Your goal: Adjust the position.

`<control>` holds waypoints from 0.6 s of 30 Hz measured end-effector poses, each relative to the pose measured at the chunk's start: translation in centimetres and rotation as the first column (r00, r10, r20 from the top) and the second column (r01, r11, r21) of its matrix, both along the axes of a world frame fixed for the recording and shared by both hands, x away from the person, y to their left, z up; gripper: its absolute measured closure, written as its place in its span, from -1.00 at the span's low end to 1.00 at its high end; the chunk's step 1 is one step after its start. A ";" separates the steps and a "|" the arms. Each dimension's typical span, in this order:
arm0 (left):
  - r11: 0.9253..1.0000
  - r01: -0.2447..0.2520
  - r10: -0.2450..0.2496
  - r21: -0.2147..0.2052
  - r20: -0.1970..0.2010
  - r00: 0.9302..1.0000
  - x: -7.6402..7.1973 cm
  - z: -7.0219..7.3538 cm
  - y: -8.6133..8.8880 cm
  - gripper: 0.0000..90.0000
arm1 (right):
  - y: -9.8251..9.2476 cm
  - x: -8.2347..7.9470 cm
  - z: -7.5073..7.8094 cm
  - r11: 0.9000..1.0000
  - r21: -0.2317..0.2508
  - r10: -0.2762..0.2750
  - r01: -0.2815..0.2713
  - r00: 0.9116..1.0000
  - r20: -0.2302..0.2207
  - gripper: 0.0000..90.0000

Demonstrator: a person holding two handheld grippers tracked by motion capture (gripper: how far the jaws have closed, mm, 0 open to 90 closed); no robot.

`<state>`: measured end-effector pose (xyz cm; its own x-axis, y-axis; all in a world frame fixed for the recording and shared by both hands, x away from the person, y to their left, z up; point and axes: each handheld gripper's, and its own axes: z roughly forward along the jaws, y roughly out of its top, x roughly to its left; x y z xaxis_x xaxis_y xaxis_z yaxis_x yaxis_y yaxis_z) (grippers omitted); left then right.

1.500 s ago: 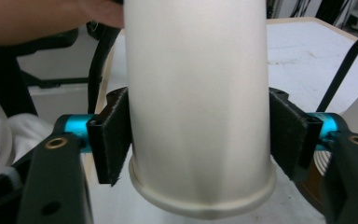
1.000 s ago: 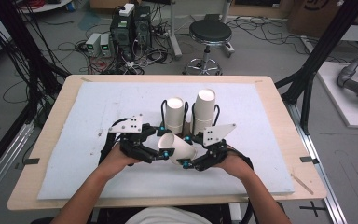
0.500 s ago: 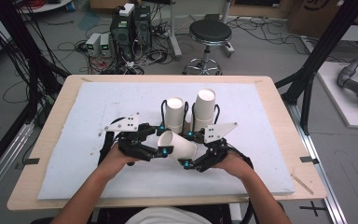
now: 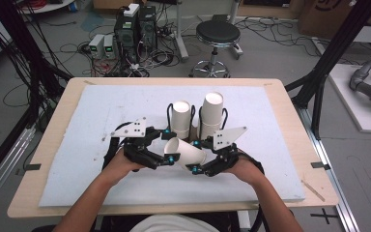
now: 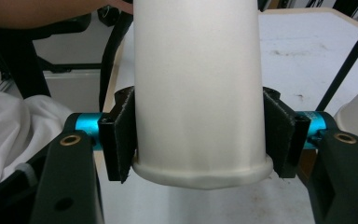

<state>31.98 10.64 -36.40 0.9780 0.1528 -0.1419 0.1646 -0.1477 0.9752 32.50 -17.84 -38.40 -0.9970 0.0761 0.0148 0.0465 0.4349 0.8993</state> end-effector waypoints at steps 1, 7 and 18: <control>1.000 0.015 -0.015 -0.003 -0.001 1.000 0.0 -0.1 0.0 -0.32 | 0.0 0.0 0.0 1.000 -0.004 0.001 -0.001 1.000 -0.005 -0.18; 0.999 0.003 -0.003 -0.032 0.001 1.000 0.2 -0.1 0.4 -0.21 | -0.1 0.0 0.1 0.997 0.040 -0.060 0.061 0.998 -0.025 -0.57; 0.996 0.013 -0.013 -0.084 0.001 1.000 0.2 0.1 0.8 -0.20 | -0.3 0.2 -0.1 0.997 0.069 -0.040 0.044 0.998 -0.058 -0.36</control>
